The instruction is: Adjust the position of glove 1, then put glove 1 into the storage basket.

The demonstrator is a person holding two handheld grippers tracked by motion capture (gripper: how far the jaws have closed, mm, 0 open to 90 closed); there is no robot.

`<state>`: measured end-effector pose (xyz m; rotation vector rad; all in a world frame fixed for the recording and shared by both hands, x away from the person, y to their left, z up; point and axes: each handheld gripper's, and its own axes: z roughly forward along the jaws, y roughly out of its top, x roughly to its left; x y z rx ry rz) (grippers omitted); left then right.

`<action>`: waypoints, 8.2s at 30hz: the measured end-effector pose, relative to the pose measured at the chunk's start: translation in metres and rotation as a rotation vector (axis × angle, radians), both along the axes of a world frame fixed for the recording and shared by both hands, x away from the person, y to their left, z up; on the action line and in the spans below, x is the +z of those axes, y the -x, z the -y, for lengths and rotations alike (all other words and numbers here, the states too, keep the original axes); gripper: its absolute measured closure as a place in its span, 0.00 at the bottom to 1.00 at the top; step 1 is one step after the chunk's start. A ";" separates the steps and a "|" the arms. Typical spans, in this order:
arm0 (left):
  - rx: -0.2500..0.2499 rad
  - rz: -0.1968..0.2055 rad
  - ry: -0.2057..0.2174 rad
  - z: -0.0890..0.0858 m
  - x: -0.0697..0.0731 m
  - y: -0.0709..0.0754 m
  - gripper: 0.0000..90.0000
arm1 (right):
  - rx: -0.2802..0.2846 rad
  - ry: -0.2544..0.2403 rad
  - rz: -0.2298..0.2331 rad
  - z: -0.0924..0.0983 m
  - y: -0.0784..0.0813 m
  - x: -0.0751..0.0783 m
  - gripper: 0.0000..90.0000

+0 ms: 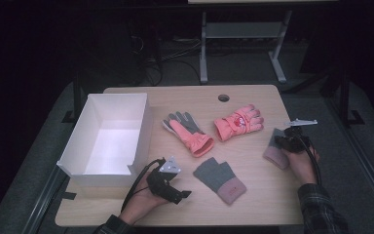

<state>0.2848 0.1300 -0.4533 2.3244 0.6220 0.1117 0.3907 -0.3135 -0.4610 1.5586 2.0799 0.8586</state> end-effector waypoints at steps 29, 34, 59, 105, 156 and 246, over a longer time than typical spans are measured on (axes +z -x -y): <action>0.000 -0.007 0.003 0.000 -0.001 0.001 0.15 | 0.280 -0.025 -0.100 -0.042 0.020 0.002 1.00; -0.001 -0.006 0.001 0.000 -0.001 0.001 0.15 | 0.326 -0.035 -0.113 -0.050 0.028 0.002 1.00; -0.013 -0.004 -0.018 0.002 -0.002 0.001 0.15 | 0.211 -0.037 -0.087 -0.022 0.038 0.000 0.77; -0.014 0.000 -0.023 0.002 -0.002 0.001 0.15 | 0.338 -0.171 -0.013 -0.082 0.096 0.043 0.97; -0.050 -0.028 0.040 0.012 0.010 0.012 0.91 | 0.447 -0.082 0.014 -0.093 0.106 0.034 1.00; -0.005 -0.065 -0.042 0.065 0.004 -0.064 1.00 | 0.892 -0.039 -0.129 -0.190 0.134 0.002 1.00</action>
